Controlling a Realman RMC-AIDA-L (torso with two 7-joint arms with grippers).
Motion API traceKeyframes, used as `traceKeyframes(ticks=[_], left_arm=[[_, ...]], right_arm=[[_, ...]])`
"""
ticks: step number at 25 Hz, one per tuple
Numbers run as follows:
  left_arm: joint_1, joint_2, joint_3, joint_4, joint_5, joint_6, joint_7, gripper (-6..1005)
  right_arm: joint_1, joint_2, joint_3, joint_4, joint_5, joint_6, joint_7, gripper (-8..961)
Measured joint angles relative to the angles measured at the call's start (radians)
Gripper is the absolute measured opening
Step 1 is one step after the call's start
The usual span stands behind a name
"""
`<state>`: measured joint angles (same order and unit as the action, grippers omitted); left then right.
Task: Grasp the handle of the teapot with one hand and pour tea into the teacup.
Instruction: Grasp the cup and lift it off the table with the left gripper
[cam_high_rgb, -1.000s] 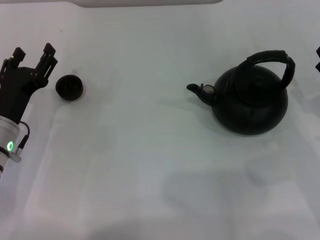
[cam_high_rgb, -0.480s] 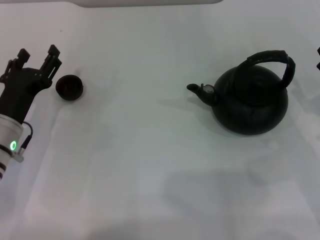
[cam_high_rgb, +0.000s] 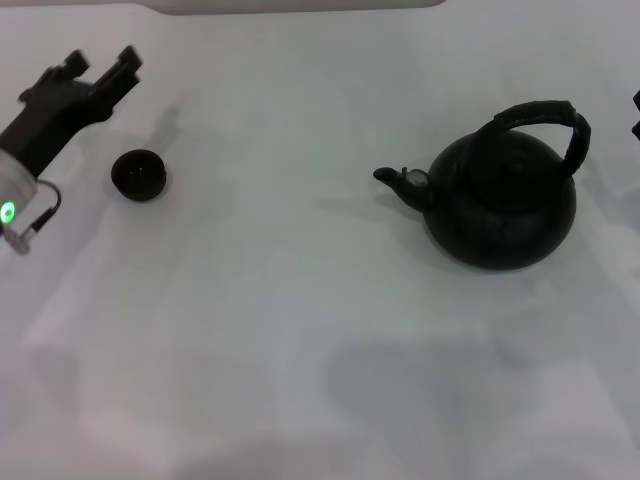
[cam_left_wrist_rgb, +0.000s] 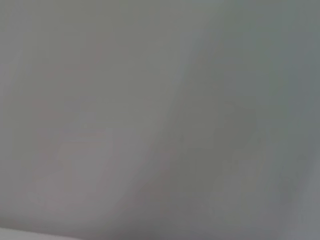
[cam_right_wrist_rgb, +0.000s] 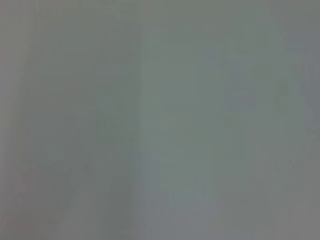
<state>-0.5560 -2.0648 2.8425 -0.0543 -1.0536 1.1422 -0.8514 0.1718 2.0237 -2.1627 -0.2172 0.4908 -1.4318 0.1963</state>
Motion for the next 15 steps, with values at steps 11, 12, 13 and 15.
traceKeyframes(ticks=[11,12,13,15], left_arm=[[-0.234,-0.003,0.002,-0.364,0.497,0.031,-0.381,837],[-0.247,-0.003,0.002,-0.388,0.53,0.042,-0.401,837],[-0.262,-0.003,0.003,-0.421,0.567,0.055,-0.432,837],[-0.299,-0.003,0.003,-0.499,0.656,0.091,-0.513,837]], right_arm=[[0.0,0.0,-0.005,0.001,0.0,0.009,0.001,874],[0.0,0.0,-0.005,0.001,0.0,0.009,0.001,874],[0.0,0.0,-0.005,0.001,0.0,0.009,0.001,874],[0.0,0.0,-0.005,0.0,0.0,0.011,0.001,874]])
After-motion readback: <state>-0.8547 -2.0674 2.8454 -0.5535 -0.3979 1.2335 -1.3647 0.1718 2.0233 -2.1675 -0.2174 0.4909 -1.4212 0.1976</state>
